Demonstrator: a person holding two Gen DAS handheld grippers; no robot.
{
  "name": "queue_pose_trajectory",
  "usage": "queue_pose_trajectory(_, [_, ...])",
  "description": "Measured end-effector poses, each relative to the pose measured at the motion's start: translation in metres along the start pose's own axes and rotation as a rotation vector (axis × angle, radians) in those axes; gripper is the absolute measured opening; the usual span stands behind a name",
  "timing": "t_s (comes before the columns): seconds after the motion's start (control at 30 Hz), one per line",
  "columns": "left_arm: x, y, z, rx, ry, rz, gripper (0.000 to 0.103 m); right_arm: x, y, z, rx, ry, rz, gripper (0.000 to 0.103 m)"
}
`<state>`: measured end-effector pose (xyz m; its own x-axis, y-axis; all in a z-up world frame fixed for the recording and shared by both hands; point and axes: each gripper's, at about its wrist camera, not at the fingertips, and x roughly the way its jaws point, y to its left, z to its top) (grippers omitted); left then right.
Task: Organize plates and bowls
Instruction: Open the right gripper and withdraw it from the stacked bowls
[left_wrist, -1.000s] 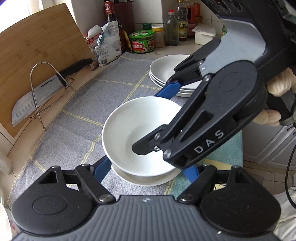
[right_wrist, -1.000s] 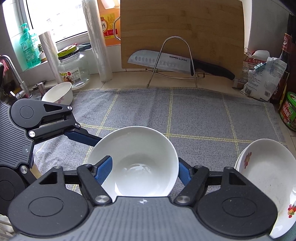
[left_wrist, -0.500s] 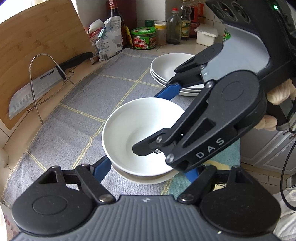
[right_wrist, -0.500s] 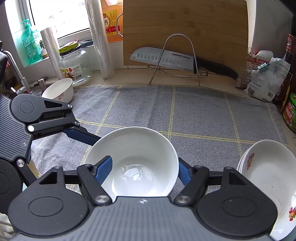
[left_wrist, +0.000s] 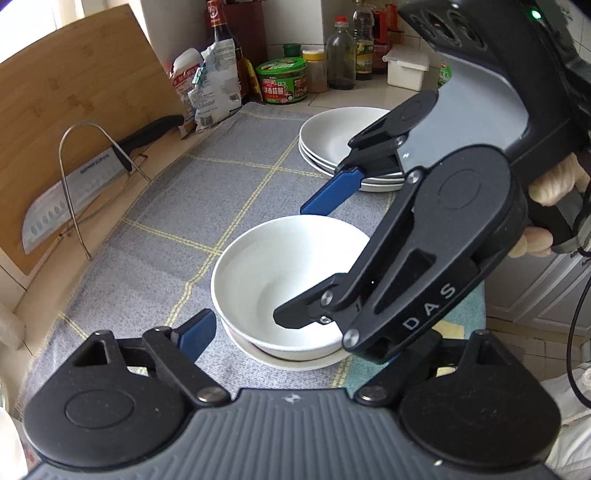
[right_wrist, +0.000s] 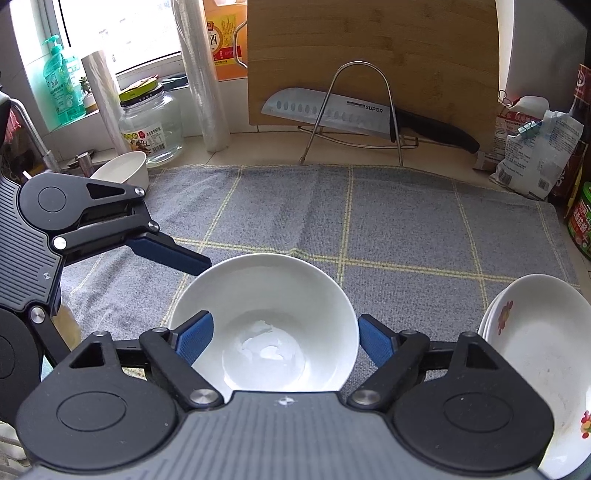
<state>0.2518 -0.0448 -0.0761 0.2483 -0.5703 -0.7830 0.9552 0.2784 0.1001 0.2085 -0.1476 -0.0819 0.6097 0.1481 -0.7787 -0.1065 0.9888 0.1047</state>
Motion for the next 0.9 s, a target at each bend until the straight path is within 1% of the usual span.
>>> queue_pose_trajectory(0.07, [-0.005,0.0,0.0,0.009,-0.008,0.008,0.09,-0.003,0.0,0.0,0.001,-0.009,0.0,0.094])
queue_pose_trajectory(0.13, [-0.012,0.002,-0.001,-0.007,-0.024,0.005,0.091,-0.007,0.001,-0.001,-0.001,-0.018,-0.01,0.098])
queue_pose_trajectory(0.2, [-0.021,0.006,-0.002,-0.027,-0.051,-0.013,0.092,-0.011,0.002,-0.002,0.0,-0.029,-0.015,0.1])
queue_pose_trajectory(0.27, [-0.024,0.008,-0.003,-0.049,-0.066,-0.033,0.095,-0.015,0.001,-0.003,0.013,-0.036,-0.013,0.103])
queue_pose_trajectory(0.4, [-0.023,0.007,-0.006,-0.078,-0.066,-0.087,0.095,-0.021,-0.001,-0.006,0.042,-0.039,-0.05,0.103])
queue_pose_trajectory(0.53, [-0.018,-0.003,-0.008,-0.056,-0.062,-0.1,0.095,-0.032,-0.005,-0.009,0.082,-0.063,-0.076,0.103])
queue_pose_trajectory(0.67, [-0.024,-0.009,-0.006,-0.025,-0.108,-0.097,0.095,-0.037,-0.008,-0.014,0.116,-0.075,-0.111,0.103])
queue_pose_trajectory(0.73, [-0.024,-0.01,-0.004,-0.018,-0.116,-0.121,0.095,-0.038,-0.01,-0.017,0.137,-0.077,-0.123,0.103])
queue_pose_trajectory(0.8, [-0.021,-0.011,-0.004,-0.014,-0.103,-0.141,0.095,-0.04,-0.011,-0.019,0.155,-0.082,-0.13,0.103])
queue_pose_trajectory(0.9, [-0.016,-0.012,-0.009,-0.005,-0.085,-0.139,0.095,-0.044,-0.011,-0.022,0.165,-0.088,-0.139,0.103])
